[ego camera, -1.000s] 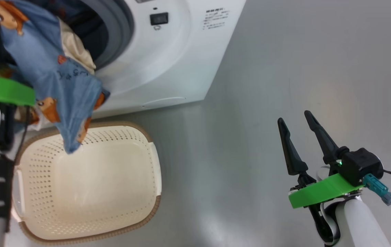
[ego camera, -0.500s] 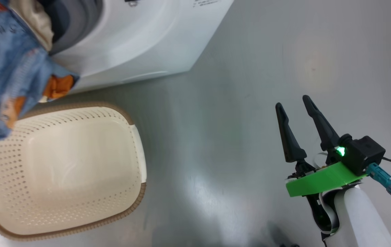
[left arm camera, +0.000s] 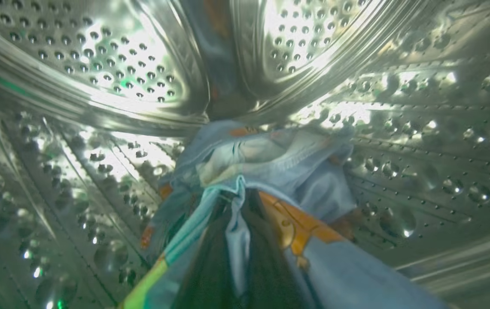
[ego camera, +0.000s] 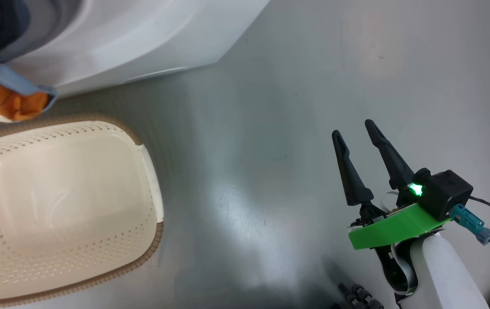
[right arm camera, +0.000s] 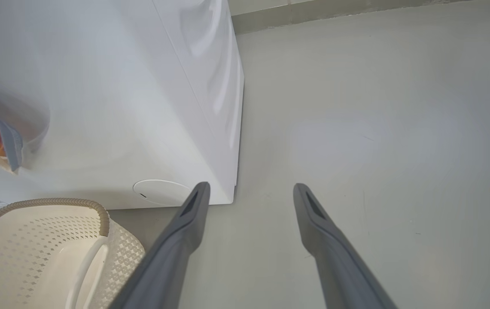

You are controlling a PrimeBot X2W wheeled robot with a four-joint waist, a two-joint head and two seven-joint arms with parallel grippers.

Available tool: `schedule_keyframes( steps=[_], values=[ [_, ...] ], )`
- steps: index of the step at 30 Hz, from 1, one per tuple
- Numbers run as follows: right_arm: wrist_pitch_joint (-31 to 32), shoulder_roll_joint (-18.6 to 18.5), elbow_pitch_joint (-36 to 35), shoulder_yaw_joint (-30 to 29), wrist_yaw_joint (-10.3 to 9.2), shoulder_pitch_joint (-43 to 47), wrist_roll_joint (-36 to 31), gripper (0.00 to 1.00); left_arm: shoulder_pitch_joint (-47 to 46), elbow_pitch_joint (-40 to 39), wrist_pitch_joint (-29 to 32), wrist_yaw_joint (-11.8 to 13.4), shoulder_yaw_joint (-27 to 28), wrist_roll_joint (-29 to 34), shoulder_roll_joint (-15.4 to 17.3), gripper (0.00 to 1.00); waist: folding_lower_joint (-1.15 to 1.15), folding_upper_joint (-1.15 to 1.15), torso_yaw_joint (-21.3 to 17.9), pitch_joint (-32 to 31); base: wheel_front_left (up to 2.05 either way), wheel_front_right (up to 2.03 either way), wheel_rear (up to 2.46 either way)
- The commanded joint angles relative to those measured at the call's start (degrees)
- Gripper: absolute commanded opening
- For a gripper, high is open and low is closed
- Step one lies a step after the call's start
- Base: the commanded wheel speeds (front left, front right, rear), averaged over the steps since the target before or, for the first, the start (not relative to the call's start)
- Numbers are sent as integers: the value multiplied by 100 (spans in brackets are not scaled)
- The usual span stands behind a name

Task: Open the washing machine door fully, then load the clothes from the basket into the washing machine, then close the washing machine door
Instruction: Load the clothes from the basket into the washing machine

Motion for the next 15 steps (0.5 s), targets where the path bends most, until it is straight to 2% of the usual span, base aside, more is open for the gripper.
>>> schedule_keyframes(
  steps=[1, 4, 7, 11, 15],
  values=[
    [-27, 8, -115, 149, 13, 23, 101, 100, -250, -165, -345, 76, 47, 143, 338, 0, 0, 0, -72, 90, 0, 0, 0],
    [-27, 8, -103, 201, 13, 1, 145, 100, -356, -206, -973, 109, -49, 342, 363, 0, 0, 0, -115, 104, 0, 0, 0],
    [-27, 8, -90, 254, 13, -16, 190, 100, -430, -254, -1322, 130, -85, 476, 378, 0, 0, 0, -153, 109, 0, 0, 0],
    [-27, 8, -83, 287, 13, -25, 222, 100, -473, -419, -1436, 149, -55, 604, 426, 0, 0, 0, -179, 116, 0, 0, 0],
    [-27, 8, -69, 276, 13, -49, 241, 100, -348, -992, -1450, 160, 165, 747, 442, 0, 0, 0, -174, 147, 0, 0, 0]
  ],
)
